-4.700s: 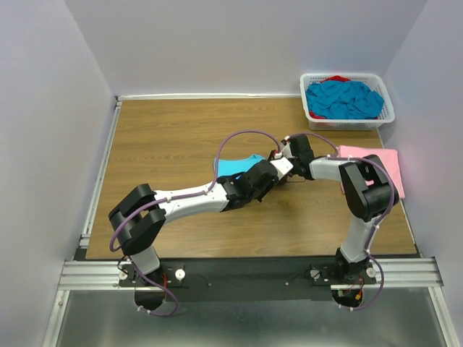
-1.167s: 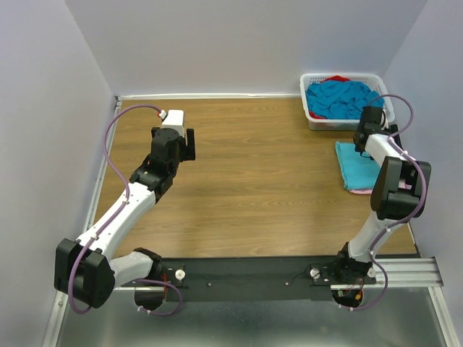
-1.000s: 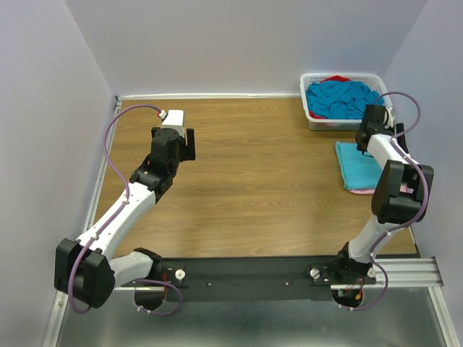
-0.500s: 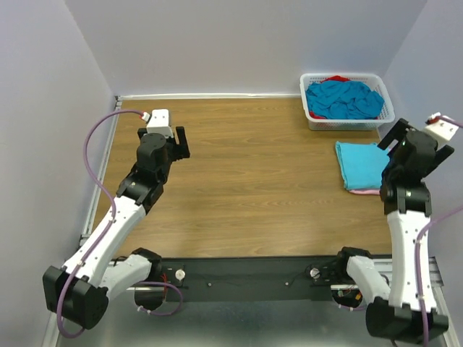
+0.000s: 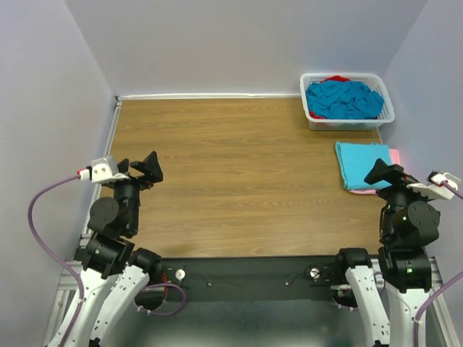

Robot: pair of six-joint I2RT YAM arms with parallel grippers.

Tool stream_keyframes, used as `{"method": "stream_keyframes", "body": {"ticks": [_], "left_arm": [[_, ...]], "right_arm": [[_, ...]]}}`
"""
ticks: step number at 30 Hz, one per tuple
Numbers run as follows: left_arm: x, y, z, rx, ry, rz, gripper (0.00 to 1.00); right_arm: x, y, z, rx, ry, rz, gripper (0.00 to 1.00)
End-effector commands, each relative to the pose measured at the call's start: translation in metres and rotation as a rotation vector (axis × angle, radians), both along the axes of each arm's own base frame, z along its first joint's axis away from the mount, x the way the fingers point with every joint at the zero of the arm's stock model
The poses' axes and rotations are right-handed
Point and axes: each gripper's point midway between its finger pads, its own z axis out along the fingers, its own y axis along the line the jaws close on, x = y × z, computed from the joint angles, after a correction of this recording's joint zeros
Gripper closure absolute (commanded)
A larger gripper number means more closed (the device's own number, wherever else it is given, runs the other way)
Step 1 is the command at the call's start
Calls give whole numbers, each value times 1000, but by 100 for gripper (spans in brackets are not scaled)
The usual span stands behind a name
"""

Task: Fold and stack the t-shirts
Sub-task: Reset both grippers

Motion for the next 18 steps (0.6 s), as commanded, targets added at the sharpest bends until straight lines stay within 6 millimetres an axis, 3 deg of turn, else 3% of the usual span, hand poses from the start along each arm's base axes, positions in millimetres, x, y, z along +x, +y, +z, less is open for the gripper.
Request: {"method": "stream_keyframes", "body": {"ticks": [1,8,18], "left_arm": [[-9,13,-16,-61,-26,51,5],[-7,14,-27,-76,-38,66,4],[3,10,-33,-43,-3,64,3]], "right_arm": [[1,7,-29,2,68,33,0],[1,5,-52,18,98,14,0],[3,5,-52,17,104,14,0]]}}
